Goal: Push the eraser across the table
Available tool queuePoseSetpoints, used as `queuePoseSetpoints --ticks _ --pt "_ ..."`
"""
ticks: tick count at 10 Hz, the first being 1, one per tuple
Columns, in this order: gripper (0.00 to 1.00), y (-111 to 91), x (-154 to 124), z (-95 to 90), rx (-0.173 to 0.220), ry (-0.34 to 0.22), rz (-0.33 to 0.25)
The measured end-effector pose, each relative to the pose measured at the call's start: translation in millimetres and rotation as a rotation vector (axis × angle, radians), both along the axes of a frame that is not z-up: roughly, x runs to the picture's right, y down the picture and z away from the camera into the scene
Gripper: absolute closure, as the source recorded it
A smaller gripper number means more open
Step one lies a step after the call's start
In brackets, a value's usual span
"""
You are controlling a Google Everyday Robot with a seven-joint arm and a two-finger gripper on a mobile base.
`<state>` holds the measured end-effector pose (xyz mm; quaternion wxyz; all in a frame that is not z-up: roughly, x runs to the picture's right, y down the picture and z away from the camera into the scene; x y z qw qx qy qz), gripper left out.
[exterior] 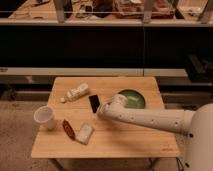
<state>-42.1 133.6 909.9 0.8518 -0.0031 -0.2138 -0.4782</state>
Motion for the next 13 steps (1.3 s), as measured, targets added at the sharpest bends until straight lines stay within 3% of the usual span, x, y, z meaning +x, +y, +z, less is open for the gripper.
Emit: queuePoseSetpoints --ticks 3,4,6,8,10,13 --pt "1.0 -35.5 -17.3 29.6 0.02 0.01 0.062" --pt "1.0 -55.1 -9.5 46.2 0.026 0.031 0.108" --pt "1.0 -78.6 0.1 59.9 0.033 0.033 0.176" --pt "1.0 -103.7 14.3 55.8 0.044 -0.012 0.271" --pt "0.95 -111.4 39.3 40.0 0.047 -0.058 0.341" --pt "0.95 -113.0 45.9 33.4 0.049 -0.073 0.356"
